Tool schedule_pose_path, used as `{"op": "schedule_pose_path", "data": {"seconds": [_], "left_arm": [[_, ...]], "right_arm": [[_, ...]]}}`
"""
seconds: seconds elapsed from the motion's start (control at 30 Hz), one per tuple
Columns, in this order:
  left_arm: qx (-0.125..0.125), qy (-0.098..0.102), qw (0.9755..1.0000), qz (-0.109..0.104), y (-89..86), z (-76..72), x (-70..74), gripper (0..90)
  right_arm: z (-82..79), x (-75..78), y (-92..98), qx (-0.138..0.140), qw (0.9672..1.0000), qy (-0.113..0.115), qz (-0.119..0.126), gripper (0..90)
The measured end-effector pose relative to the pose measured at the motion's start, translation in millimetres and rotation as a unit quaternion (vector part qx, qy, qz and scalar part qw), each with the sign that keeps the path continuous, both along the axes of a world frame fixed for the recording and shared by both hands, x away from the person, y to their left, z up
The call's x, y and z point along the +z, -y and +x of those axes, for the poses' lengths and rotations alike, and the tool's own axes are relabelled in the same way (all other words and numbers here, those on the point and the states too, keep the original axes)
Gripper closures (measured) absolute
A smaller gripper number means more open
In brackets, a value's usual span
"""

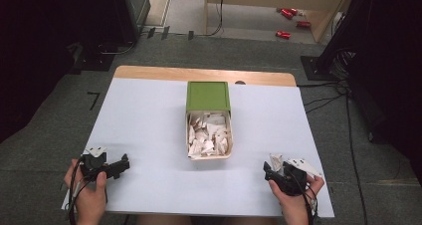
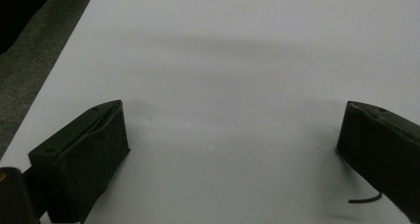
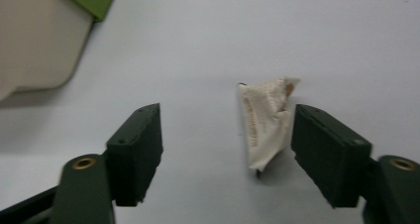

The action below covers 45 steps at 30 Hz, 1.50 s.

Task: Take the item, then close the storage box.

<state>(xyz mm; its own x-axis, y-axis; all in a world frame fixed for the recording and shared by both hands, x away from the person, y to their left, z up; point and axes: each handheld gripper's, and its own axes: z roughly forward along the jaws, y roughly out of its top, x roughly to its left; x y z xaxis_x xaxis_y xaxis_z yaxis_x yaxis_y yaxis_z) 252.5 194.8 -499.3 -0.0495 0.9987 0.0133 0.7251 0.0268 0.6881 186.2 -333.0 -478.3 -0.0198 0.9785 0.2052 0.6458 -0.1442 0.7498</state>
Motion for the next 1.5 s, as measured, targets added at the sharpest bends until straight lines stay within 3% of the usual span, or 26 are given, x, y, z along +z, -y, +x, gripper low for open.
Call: {"op": "schedule_pose_path", "data": {"seconds": [0.1,0.33,0.5,1.0,1.43,1.5], "left_arm": [[0.000,0.000,1.0000,0.000,0.0,0.0,0.0,0.0],[0.000,0.000,1.0000,0.000,0.0,0.0,0.0,0.0],[0.000,0.000,1.0000,0.000,0.0,0.0,0.0,0.0],[0.000,0.000,1.0000,0.000,-0.1,0.0,0.0,0.0],[0.000,0.000,1.0000,0.000,-0.2,0.0,0.0,0.0],[0.000,0.000,1.0000,0.000,-0.2,0.0,0.0,0.0]], "right_arm": [[-3.3,9.8,-4.7,0.012,0.9999,0.006,-0.003,19.2],[-6.4,19.9,-13.0,0.022,0.9997,0.011,-0.007,18.6],[-5.5,29.4,-25.3,0.038,0.9992,0.014,-0.003,20.3],[6.0,38.0,-58.0,0.068,0.9974,0.024,-0.008,25.5],[21.4,40.8,-86.6,0.096,0.9946,0.037,-0.011,41.6],[24.9,40.1,-93.1,0.105,0.9937,0.038,-0.008,47.7]]}}
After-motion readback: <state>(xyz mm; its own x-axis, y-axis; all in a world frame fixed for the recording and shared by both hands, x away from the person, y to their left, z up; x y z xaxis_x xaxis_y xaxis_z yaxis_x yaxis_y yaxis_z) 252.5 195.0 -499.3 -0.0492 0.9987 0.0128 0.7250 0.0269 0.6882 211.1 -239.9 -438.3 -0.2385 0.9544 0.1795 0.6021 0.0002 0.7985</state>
